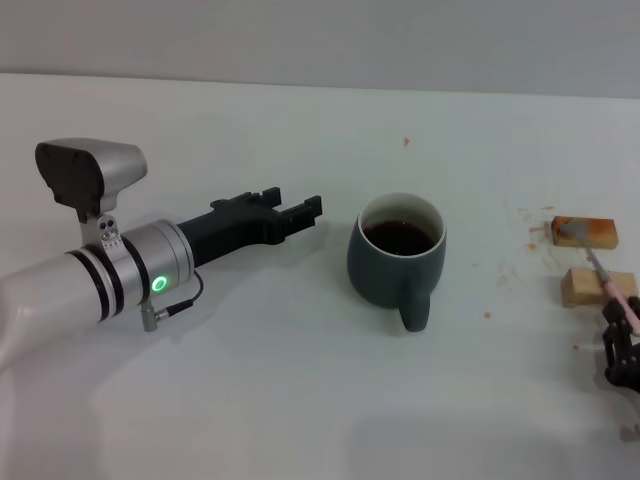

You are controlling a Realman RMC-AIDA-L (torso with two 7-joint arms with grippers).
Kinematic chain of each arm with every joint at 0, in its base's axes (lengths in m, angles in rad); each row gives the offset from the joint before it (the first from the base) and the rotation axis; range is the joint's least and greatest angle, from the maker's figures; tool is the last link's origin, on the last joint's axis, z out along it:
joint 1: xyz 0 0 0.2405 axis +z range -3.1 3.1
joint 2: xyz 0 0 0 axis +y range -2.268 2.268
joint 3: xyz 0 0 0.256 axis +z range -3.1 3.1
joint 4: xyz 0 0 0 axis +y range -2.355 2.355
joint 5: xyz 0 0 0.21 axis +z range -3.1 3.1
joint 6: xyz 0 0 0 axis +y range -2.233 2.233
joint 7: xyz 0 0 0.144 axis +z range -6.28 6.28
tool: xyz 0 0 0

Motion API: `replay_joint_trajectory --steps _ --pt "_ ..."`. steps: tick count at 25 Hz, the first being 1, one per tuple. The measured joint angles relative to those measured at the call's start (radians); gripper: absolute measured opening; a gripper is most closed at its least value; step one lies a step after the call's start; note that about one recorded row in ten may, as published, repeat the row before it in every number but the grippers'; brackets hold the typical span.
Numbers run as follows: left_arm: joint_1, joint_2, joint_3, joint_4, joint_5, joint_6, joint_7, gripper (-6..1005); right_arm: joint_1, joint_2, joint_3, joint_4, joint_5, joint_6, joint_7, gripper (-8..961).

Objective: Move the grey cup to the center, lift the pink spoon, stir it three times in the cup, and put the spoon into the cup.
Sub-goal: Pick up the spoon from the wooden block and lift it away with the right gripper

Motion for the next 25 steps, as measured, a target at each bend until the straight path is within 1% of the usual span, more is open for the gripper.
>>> replay_joint_trajectory --steps 6,25 --pt "0.0 0.001 -0.002 0.001 0.0 0.0 0.0 722 0.0 -0.002 -0.002 -0.001 0.0 0.002 0.0 126" --pt "0.002 -0.002 -0.002 0.0 0.0 0.0 0.0 722 0.0 -0.002 -0.003 -0.003 -0.001 0.005 0.0 124"
